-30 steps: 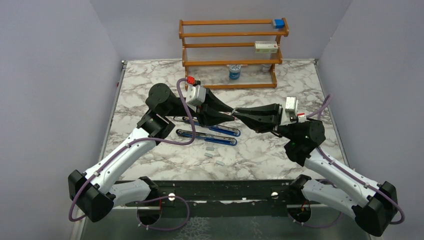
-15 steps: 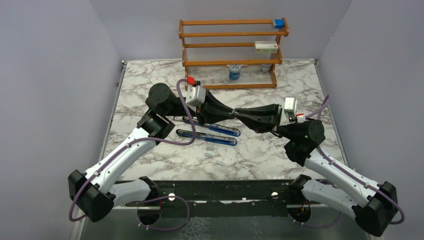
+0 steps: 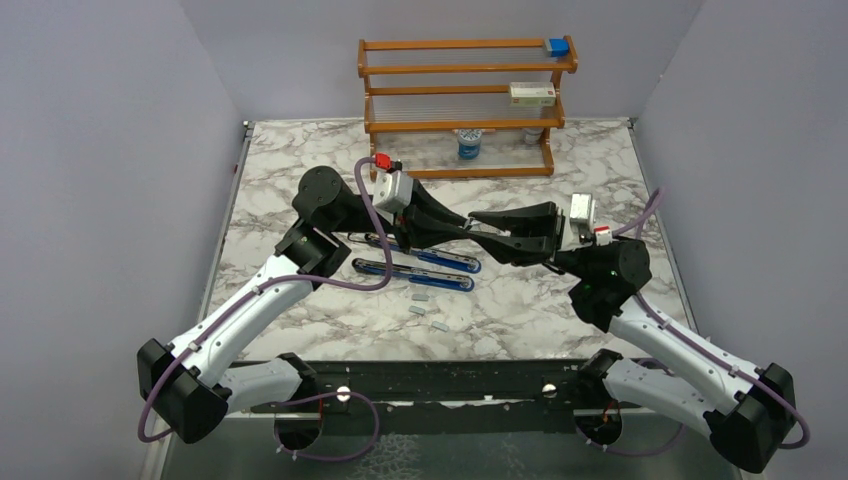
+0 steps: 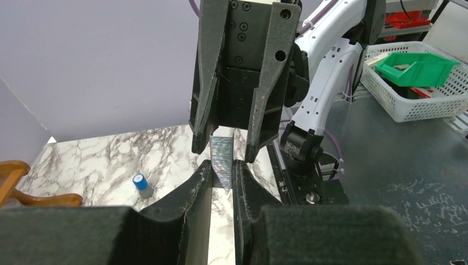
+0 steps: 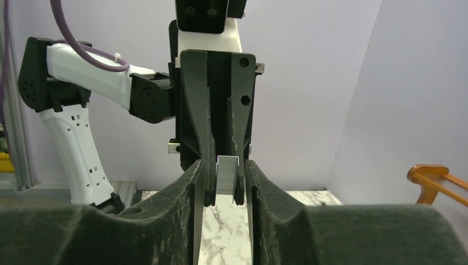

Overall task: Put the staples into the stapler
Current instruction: Place the staple at the center of the board.

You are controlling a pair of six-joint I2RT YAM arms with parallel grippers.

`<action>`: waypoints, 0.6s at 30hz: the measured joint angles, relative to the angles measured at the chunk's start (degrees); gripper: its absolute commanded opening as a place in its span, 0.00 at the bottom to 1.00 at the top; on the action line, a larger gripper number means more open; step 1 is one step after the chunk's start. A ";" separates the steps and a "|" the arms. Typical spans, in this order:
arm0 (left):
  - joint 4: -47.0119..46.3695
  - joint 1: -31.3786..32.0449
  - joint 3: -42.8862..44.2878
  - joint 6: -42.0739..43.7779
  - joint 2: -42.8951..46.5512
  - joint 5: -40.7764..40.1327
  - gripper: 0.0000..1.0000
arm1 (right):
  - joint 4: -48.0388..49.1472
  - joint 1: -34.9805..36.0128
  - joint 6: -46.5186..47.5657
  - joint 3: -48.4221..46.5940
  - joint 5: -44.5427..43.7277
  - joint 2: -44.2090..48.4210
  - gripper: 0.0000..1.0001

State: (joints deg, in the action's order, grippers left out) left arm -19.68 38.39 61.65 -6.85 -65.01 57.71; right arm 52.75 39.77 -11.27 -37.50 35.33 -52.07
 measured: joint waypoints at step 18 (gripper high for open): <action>24.68 0.13 1.60 25.31 -5.40 -15.41 0.00 | -11.93 0.04 7.19 -2.58 -15.76 10.71 0.47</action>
State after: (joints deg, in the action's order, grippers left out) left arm 4.99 38.52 63.24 18.46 -70.41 42.30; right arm 40.82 39.81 -4.08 -40.07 19.57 -41.36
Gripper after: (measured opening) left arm 0.190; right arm 0.465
